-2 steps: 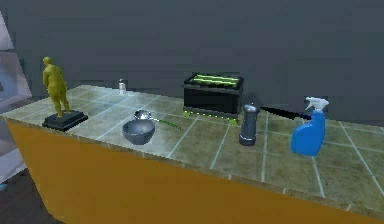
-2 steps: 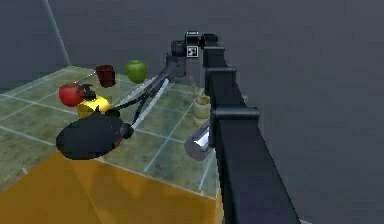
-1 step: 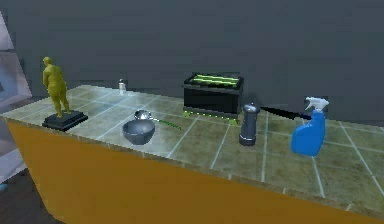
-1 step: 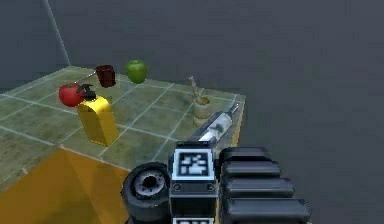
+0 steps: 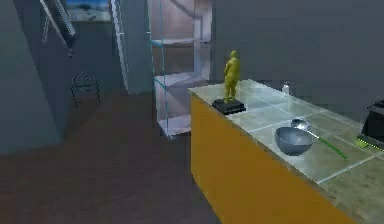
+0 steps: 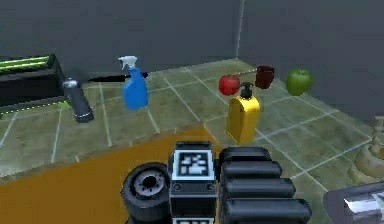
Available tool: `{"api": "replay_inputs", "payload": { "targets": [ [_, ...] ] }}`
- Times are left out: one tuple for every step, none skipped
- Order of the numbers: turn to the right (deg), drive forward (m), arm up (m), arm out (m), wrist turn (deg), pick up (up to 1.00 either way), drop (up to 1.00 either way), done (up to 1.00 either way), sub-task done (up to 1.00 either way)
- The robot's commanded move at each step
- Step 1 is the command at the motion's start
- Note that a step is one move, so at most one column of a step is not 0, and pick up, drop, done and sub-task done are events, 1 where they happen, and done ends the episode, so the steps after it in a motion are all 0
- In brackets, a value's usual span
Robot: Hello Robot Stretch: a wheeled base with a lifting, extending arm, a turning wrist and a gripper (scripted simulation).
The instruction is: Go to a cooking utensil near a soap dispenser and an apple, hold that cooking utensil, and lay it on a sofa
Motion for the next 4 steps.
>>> {"api": "replay_inputs", "payload": {
  "targets": [
    [-45.0, 0.00, 0.00, 0.00, 0.0, 0.00, 0.00, 0.00, 0.00],
    [-6.0, 0.00, 0.00, 0.00, 0.0, 0.00, 0.00, 0.00, 0.00],
    [0.0, 1.00, 0.00, 0.00, 0.0, 0.00, 0.00, 0.00, 0.00],
    [-3.0, 0.00, 0.00, 0.00, 0.0, 0.00, 0.00, 0.00, 0.00]
  ]
}}
